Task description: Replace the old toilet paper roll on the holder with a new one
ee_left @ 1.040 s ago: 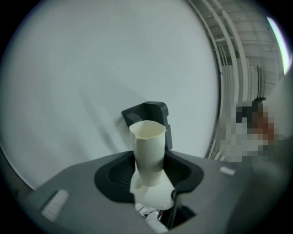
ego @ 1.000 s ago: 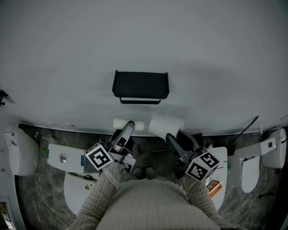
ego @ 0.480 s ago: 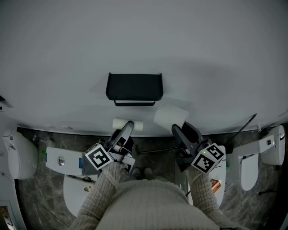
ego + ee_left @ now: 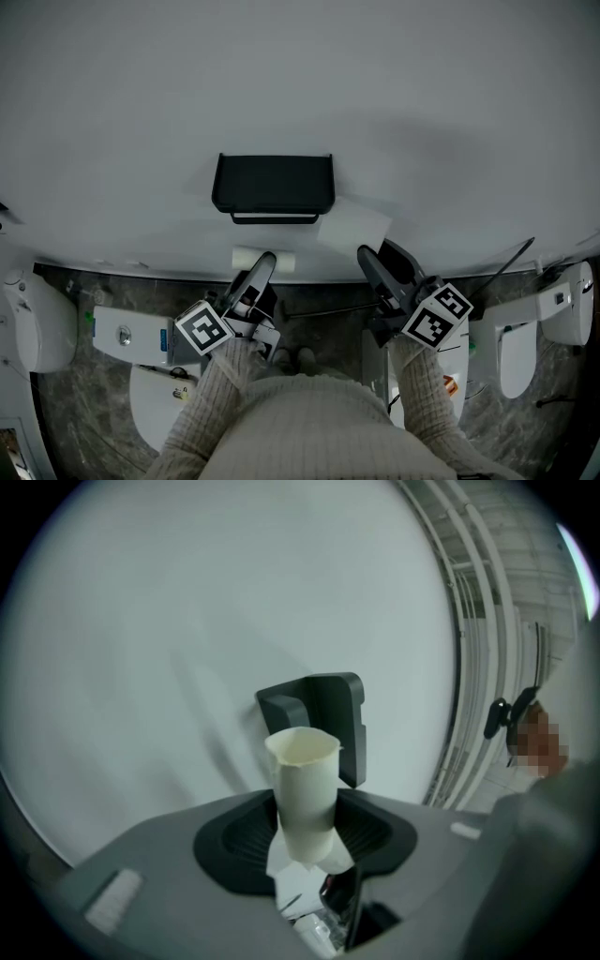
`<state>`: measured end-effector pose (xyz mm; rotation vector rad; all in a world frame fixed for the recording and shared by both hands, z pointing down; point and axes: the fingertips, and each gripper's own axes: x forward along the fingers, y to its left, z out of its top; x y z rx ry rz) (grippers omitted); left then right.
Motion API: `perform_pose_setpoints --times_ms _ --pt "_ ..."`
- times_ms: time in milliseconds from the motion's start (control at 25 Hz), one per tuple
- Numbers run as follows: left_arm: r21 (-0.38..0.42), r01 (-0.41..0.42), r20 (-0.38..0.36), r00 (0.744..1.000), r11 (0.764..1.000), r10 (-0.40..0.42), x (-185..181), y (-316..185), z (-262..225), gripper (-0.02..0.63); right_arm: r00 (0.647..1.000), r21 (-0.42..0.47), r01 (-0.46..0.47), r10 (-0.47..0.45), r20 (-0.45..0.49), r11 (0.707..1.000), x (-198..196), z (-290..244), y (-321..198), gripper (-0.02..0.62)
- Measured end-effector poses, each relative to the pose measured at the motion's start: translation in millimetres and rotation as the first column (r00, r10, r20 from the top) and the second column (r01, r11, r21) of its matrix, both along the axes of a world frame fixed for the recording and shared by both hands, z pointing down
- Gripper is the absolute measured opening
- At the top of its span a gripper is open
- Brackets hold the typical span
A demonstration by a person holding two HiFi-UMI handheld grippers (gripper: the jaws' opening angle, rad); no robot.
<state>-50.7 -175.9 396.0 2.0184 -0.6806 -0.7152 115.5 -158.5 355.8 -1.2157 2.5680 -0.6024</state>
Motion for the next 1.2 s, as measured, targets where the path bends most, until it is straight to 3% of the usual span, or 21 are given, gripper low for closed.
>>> perform_pose_setpoints --times_ms 200,880,1200 --pt "-0.002 0.019 0.018 1.000 1.000 -0.019 -2.5 -4.0 2.0 0.178 0.999 0.011 0.041 -0.042 0.015 0.999 -1.6 -4.2 -4.4 0.144" --pt "-0.039 0.069 -0.022 0.997 0.997 -0.070 -7.1 -3.0 4.9 0.175 0.984 0.032 0.157 -0.159 0.084 0.987 -9.7 -12.4 -12.5 0.144" --pt "-0.042 0.103 -0.026 0.994 0.994 -0.104 -32.2 -3.6 7.4 0.174 0.969 0.033 0.223 -0.226 0.097 0.974 -46.6 -8.3 -17.4 0.144"
